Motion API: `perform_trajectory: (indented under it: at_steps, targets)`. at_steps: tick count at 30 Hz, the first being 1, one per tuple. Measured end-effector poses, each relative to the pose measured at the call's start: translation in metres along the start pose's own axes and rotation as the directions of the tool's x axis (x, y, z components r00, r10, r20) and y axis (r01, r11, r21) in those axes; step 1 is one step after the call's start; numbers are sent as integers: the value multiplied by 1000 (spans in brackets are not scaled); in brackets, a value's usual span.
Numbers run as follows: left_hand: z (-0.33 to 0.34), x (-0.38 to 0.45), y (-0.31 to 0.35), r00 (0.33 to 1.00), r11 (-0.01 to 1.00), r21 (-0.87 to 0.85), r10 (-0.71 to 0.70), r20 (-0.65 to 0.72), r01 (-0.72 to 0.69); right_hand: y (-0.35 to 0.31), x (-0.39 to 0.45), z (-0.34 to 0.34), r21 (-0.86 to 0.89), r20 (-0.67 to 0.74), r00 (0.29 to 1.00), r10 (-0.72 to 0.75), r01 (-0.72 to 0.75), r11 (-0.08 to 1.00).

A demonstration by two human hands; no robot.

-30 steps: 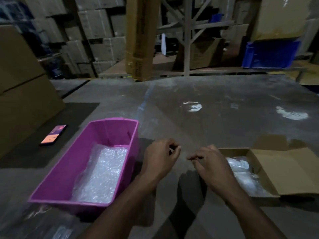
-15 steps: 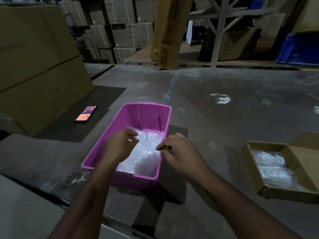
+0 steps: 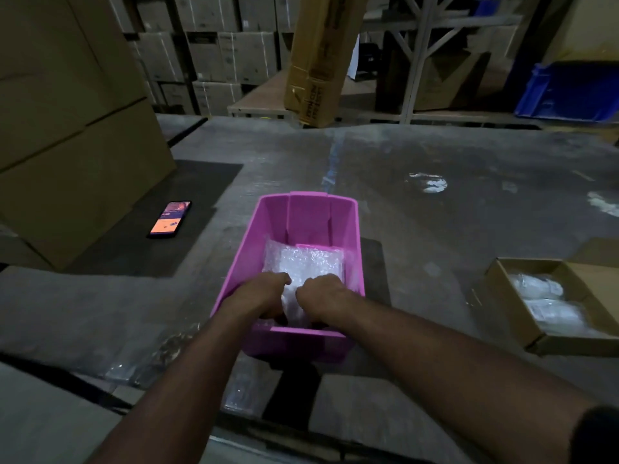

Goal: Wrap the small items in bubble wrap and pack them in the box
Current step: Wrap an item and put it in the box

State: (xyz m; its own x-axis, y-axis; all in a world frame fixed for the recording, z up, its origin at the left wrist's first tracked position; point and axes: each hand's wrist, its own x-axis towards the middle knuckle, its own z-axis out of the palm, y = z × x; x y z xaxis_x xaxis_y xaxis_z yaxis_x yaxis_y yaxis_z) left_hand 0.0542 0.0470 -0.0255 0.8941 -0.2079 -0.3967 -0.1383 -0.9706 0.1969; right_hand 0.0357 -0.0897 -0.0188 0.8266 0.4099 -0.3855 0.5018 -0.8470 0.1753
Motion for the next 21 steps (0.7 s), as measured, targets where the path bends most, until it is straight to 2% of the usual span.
perform_trajectory:
  at_steps: [3,8,13,16,19,21]
  targets:
    - [1,1,-5,999,999,25,31,-11,-31,-3,4,0,-10,-17,999,41,-41,999]
    - [-2,0,-16,991,992,-76,91,-95,-98,11,-6,-11,74,-164,976,144,-134,988]
    - [-15,-4,-16,932,983,-69,140,-335,-173,33,-15,-13,349,-251,929,272,-175,921]
    - [-32,-8,-15,869,916,-275,135,-476,-293,44,-41,-28,600,-303,885,355,-112,792]
    - [-54,-25,-5,802,743,-490,107,-587,-457,50,-62,-32,783,-332,820,466,-36,621]
    - [-67,-34,6,786,635,-562,120,-607,-531,52,-72,-26,896,-335,767,547,80,437]
